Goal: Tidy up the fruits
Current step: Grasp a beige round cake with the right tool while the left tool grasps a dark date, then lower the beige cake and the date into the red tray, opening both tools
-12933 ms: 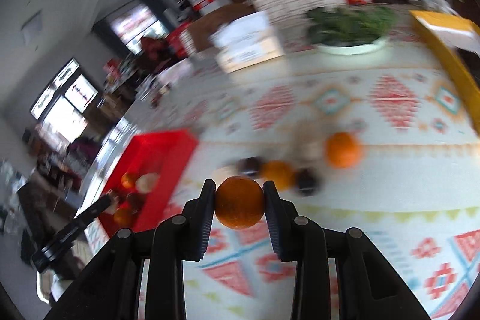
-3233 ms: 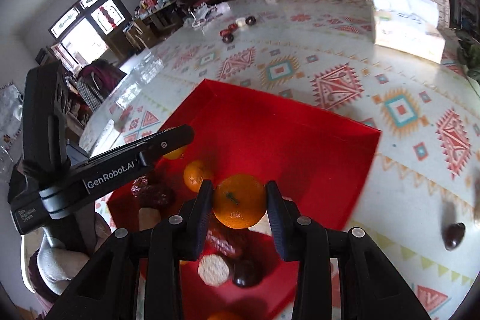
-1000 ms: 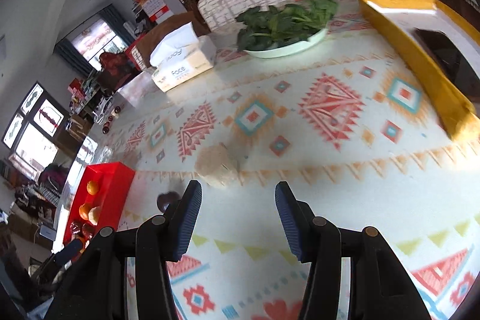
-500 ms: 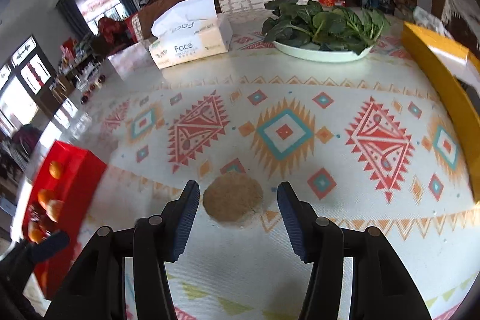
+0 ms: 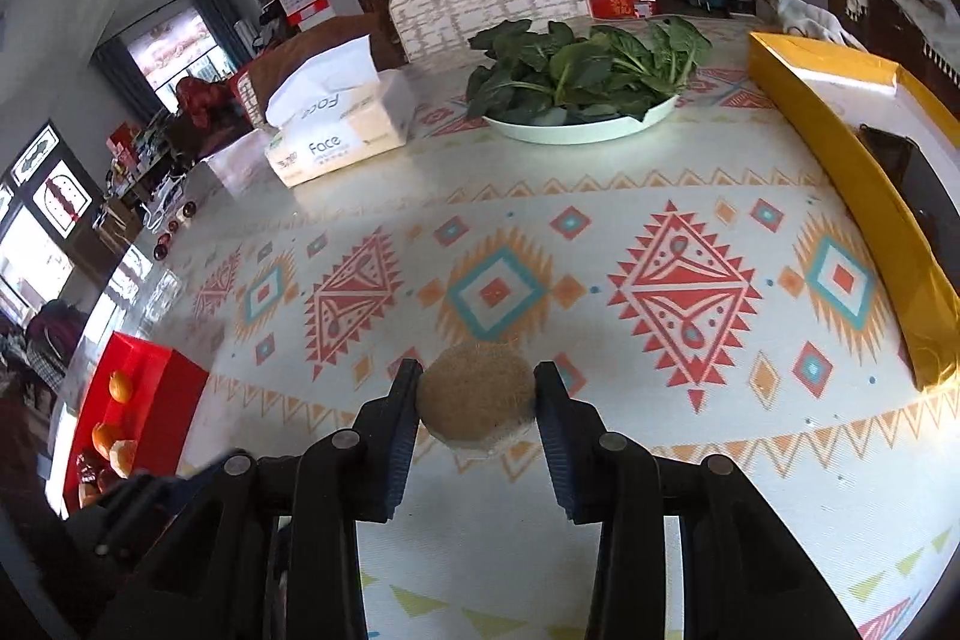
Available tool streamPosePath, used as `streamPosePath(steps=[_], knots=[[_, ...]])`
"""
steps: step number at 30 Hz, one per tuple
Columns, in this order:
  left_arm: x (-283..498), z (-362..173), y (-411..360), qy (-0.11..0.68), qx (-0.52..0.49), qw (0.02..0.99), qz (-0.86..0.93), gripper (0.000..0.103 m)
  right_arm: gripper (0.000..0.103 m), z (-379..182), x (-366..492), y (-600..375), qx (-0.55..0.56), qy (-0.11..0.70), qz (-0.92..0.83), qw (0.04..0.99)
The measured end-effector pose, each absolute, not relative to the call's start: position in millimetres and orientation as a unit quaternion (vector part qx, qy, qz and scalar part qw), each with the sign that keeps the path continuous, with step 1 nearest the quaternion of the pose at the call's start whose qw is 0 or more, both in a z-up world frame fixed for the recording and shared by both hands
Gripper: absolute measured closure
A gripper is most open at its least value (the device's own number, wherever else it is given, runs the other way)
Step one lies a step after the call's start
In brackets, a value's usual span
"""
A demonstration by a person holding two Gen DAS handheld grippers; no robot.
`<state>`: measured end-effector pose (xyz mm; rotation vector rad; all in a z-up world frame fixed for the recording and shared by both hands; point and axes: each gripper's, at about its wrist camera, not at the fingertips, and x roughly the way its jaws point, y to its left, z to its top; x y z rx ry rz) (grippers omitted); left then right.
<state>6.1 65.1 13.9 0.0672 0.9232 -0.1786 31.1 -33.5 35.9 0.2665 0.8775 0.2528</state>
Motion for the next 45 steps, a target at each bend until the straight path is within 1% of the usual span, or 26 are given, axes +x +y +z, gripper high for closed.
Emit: streamPosePath(steps=[2, 9, 20, 28, 33, 37, 45], knots=[[5.3, 14.0, 64.5, 0.443, 0.03, 0.891, -0.093, 0.077, 0.062, 36.5, 30.5, -33.5, 0.128, 0.423, 0.123, 0.889], [-7.3, 23.2, 79.6, 0.437, -0.008, 0.896, -0.081, 0.077, 0.062, 37.6, 25.2, -28.7, 0.116, 0.42, 0.125, 0.891], [-49.8, 55.7, 99.2, 0.402, -0.03, 0.913, -0.057, 0.077, 0.062, 39.6, 16.1, -18.2, 0.094, 0.408, 0.126, 0.899], [-77.9, 75.5, 146.0, 0.38, -0.068, 0.922, -0.021, 0.077, 0.062, 40.0, 4.2, -4.2, 0.073, 0.394, 0.114, 0.909], [-89.5, 85.5, 175.1, 0.369, -0.081, 0.926, 0.011, 0.077, 0.062, 41.3, -9.3, 3.1, 0.076, 0.4, 0.114, 0.906], [-98.5, 88.4, 193.7, 0.362, -0.093, 0.927, 0.024, 0.077, 0.062, 52.0, -21.8, 16.3, 0.072, 0.401, 0.127, 0.904], [-114.0, 81.0, 238.0, 0.357, -0.131, 0.924, 0.04, 0.077, 0.062, 93.1, -43.0, 70.2, 0.042, 0.378, 0.182, 0.907]])
